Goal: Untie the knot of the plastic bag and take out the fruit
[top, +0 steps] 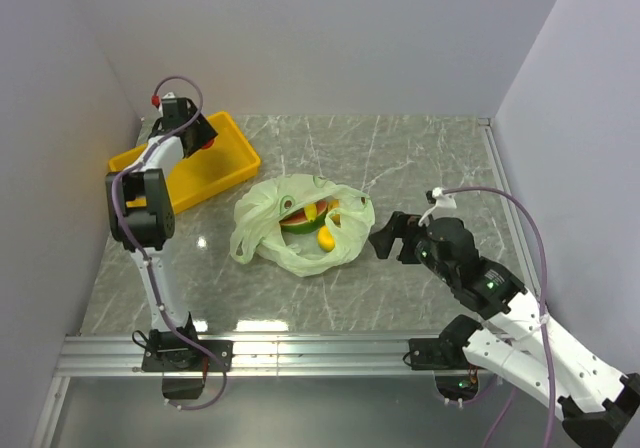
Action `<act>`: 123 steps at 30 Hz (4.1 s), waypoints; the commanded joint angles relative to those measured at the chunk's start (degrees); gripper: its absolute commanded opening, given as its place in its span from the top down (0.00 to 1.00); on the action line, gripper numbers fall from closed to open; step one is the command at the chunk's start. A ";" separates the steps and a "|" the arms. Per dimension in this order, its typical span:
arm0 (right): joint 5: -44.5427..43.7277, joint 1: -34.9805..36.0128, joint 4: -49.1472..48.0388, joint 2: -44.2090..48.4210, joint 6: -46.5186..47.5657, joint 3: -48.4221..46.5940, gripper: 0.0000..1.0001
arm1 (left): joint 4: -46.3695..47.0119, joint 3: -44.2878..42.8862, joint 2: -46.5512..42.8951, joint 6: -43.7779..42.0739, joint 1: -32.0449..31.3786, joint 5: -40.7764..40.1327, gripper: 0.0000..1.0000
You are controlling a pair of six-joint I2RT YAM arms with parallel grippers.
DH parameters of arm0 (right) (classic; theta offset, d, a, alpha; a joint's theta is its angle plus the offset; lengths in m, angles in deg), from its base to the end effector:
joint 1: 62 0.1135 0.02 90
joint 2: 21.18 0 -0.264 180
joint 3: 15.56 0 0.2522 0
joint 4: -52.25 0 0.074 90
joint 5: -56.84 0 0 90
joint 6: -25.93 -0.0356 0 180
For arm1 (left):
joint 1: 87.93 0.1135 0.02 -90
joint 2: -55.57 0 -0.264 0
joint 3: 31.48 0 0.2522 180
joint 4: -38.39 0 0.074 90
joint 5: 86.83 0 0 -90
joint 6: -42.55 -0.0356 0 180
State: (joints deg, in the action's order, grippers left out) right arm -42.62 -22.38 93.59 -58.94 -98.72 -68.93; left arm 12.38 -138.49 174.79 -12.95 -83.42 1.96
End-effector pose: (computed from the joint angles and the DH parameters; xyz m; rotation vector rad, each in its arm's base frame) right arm 0.1212 0.0927 0.2957 0.0178 2.0756 0.6493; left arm 0.4799 0.0386 0.2228 -0.7623 2.1175 -0.2597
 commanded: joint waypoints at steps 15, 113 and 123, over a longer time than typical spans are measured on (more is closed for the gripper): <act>-2.50 0.20 -0.59 2.26 1.87 1.56 0.00 | -0.58 5.87 -14.61 -6.98 -3.19 4.64 0.07; 8.40 -9.47 -24.59 -19.55 -9.91 13.69 1.00 | -9.99 18.29 -42.85 -4.35 -26.45 4.03 0.63; 9.01 -9.38 -21.95 -17.79 -6.30 11.76 1.00 | -2.87 11.44 -24.14 -2.34 -8.48 1.39 0.53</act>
State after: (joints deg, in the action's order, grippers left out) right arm -33.11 -31.52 70.81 -78.13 -106.94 -54.81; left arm 5.80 -123.36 145.77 -16.69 -94.32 4.56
